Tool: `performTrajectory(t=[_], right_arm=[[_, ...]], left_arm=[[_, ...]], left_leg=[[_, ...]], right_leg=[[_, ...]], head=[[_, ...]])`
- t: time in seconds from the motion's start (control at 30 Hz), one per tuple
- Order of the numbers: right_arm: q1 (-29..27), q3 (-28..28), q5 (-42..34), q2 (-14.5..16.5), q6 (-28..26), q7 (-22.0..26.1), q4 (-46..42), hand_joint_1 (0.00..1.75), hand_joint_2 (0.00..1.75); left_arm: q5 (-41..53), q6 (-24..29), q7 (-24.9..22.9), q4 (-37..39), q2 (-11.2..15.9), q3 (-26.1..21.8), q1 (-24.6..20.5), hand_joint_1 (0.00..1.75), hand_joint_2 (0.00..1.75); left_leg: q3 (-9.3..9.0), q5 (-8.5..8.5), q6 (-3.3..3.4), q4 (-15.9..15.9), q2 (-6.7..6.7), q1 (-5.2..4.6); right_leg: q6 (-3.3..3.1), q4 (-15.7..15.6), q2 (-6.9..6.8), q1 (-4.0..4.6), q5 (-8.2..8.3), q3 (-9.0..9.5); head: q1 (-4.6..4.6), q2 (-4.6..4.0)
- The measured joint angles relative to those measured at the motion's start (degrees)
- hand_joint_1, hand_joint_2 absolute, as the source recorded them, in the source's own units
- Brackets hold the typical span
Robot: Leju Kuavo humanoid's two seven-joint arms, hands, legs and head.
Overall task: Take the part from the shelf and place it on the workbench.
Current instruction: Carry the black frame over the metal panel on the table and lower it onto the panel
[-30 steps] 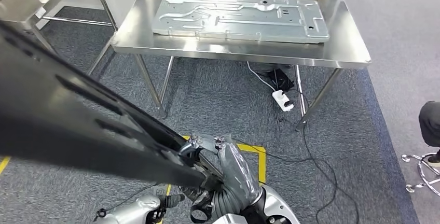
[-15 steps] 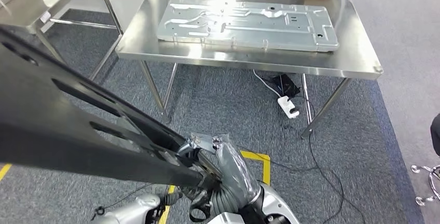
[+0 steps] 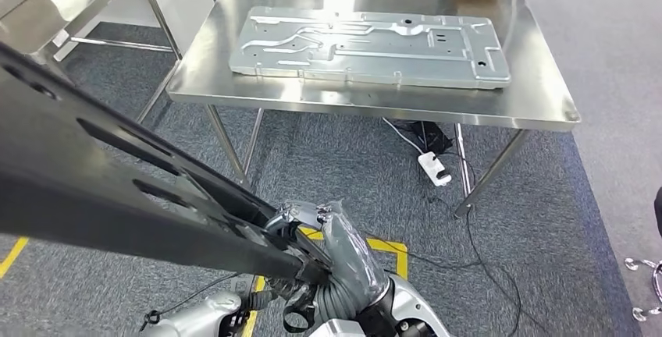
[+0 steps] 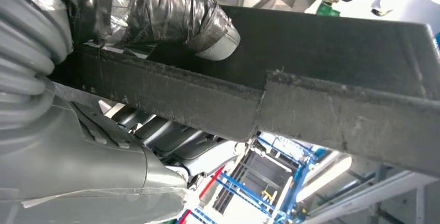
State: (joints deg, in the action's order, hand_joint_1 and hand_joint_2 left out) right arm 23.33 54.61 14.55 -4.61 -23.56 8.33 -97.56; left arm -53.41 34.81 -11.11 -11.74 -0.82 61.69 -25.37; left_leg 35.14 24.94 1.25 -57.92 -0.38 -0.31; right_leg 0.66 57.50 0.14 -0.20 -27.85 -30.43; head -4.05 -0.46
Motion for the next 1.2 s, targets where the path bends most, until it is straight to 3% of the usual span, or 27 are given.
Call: performTrajectory(t=[0.1,0.17,0.23,0.27,0.3,0.33,0.4,0.47,0.57,0.63,0.73,0.8,0.83,0.93,0.97,1.0,1.1,1.13,1.2], right_arm=[[0.09,0.01,-0.04,0.00,-0.01,0.25,0.03,1.75,1.75],[0.13,0.01,-0.07,-0.01,-0.01,0.37,0.04,1.75,1.75],[0.08,0.01,-0.09,-0.04,0.00,0.43,0.10,1.75,1.75],[0.04,0.01,-0.10,-0.07,0.00,0.44,0.15,1.75,1.75],[0.02,0.01,-0.10,-0.09,0.00,0.45,0.19,1.75,1.75],[0.02,0.01,-0.10,-0.10,0.00,0.46,0.21,1.75,1.75],[0.01,0.01,-0.10,-0.11,0.00,0.48,0.25,1.75,1.75],[0.00,0.03,-0.12,-0.13,0.02,0.51,0.34,1.75,1.75],[0.07,0.05,-0.14,-0.09,0.04,0.51,0.43,1.75,1.75],[0.15,0.05,-0.14,-0.03,0.04,0.53,0.43,1.75,1.75],[0.16,0.05,-0.15,-0.02,0.04,0.53,0.48,1.75,1.75],[0.12,0.05,-0.16,-0.02,0.04,0.53,0.54,1.75,1.75],[0.12,0.05,-0.18,-0.02,0.04,0.54,0.55,1.75,1.75],[0.10,0.08,-0.27,-0.02,0.04,0.57,0.67,1.75,1.75],[0.09,0.11,-0.30,-0.02,0.04,0.56,0.74,1.75,1.75],[0.08,0.16,-0.32,-0.02,0.03,0.56,0.81,1.75,1.75],[0.18,0.25,-0.34,-0.01,0.01,0.56,0.88,1.75,1.75],[0.23,0.26,-0.34,-0.01,0.00,0.57,0.88,1.75,1.75],[0.20,0.28,-0.34,-0.02,0.00,0.57,0.92,1.75,1.75]], left_arm=[[0.08,-0.12,-0.09,0.00,0.02,0.02,-0.11,0.00,1.75],[0.14,-0.23,-0.12,0.00,0.02,0.03,-0.24,0.00,1.75],[0.18,-0.37,-0.18,0.00,0.02,0.03,-0.20,0.00,1.75],[0.19,-0.41,-0.21,0.00,0.02,0.04,-0.11,0.00,1.75],[0.19,-0.44,-0.24,0.00,0.02,0.05,-0.04,0.00,1.75],[0.19,-0.46,-0.26,0.00,0.00,0.06,0.01,0.00,1.75],[0.19,-0.50,-0.27,0.01,-0.03,0.08,0.01,0.00,1.75],[0.19,-0.51,-0.30,0.01,-0.04,0.11,-0.08,0.00,1.75],[0.19,-0.51,-0.35,0.00,-0.02,0.21,-0.17,0.00,1.75],[0.21,-0.51,-0.34,0.00,-0.01,0.28,-0.35,0.00,1.75],[0.19,-0.51,-0.34,0.00,-0.01,0.33,-0.29,0.00,1.75],[0.11,-0.51,-0.34,0.00,-0.01,0.35,0.06,0.00,1.75],[0.07,-0.50,-0.34,0.00,-0.01,0.36,0.17,0.00,1.75],[0.00,-0.43,-0.32,0.01,0.00,0.40,0.32,0.00,1.75],[-0.02,-0.38,-0.33,0.02,0.01,0.44,0.33,0.00,1.75],[-0.03,-0.34,-0.32,0.03,0.02,0.51,0.30,0.00,1.75],[-0.01,-0.26,-0.27,0.06,0.03,0.79,-0.17,0.00,1.75],[0.00,-0.26,-0.27,0.07,0.04,0.84,-0.37,0.00,1.75],[0.01,-0.27,-0.30,0.08,0.03,0.87,-0.55,0.00,1.75]], left_leg=[[-1.20,0.58,1.29,0.36,-0.25,0.21],[-2.14,1.18,1.87,0.45,-0.28,0.26],[-2.94,1.96,2.02,0.45,-0.30,0.22],[-3.47,2.43,2.01,0.45,-0.33,0.21],[-4.14,2.96,1.96,0.44,-0.40,0.20],[-4.94,3.55,1.86,0.44,-0.47,0.20],[-6.32,4.85,1.47,0.38,-0.57,0.16],[-7.08,5.99,0.84,0.49,-0.64,0.07],[-7.76,6.10,-0.17,-0.80,-0.57,0.06],[-6.44,6.72,-0.78,-4.21,-0.41,0.18],[0.16,10.03,-1.56,-12.75,-0.30,0.42],[3.64,11.39,-1.73,-14.20,-0.25,0.55],[4.08,10.19,-1.66,-12.34,-0.21,0.61],[3.17,0.93,-1.11,-3.30,0.01,0.47],[2.79,-1.03,-0.82,-1.70,0.07,0.23],[2.54,-1.75,-0.48,-1.04,0.08,0.02],[0.89,-1.06,0.71,-0.24,-0.18,-0.04],[0.19,-0.72,1.05,-0.10,-0.25,0.00],[-1.13,0.27,1.51,0.05,-0.29,0.04]], right_leg=[[0.81,2.44,-0.05,-0.14,-0.88,-0.71],[1.11,8.60,-0.03,-0.26,-2.82,-4.34],[1.28,15.35,-0.03,-0.29,-4.85,-9.45],[1.30,16.76,-0.03,-0.30,-5.09,-11.26],[1.26,16.10,-0.03,-0.30,-4.33,-12.05],[1.15,13.50,-0.03,-0.29,-2.44,-11.81],[0.76,5.81,-0.02,-0.14,3.21,-9.83],[0.24,1.68,0.00,0.19,5.67,-8.36],[-0.82,1.00,0.15,0.20,5.05,-6.89],[-1.57,0.72,0.13,0.05,4.37,-5.41],[-2.12,0.64,0.13,0.09,2.92,-3.78],[-2.07,0.65,0.34,0.11,1.66,-2.39],[-1.97,0.65,0.43,0.11,0.97,-1.49],[-1.40,0.72,0.59,0.16,-1.17,0.93],[-1.04,0.64,0.65,0.14,-1.78,1.38],[-0.68,0.77,0.70,0.11,-2.10,1.83],[0.14,2.35,0.56,-0.07,-2.34,1.74],[0.37,4.14,0.49,-0.14,-2.50,0.81],[0.81,10.77,0.40,-0.28,-3.85,-3.51]], head=[[0.15,0.00],[0.34,0.00],[0.38,0.00],[0.38,0.00],[0.39,0.00],[0.39,0.00],[0.42,0.00],[0.48,0.00],[0.48,0.00],[0.40,0.00],[0.36,0.00],[0.33,0.00],[0.33,0.00],[0.42,0.00],[0.46,0.00],[0.49,0.00],[0.50,0.00],[0.60,0.00],[0.78,0.00]])
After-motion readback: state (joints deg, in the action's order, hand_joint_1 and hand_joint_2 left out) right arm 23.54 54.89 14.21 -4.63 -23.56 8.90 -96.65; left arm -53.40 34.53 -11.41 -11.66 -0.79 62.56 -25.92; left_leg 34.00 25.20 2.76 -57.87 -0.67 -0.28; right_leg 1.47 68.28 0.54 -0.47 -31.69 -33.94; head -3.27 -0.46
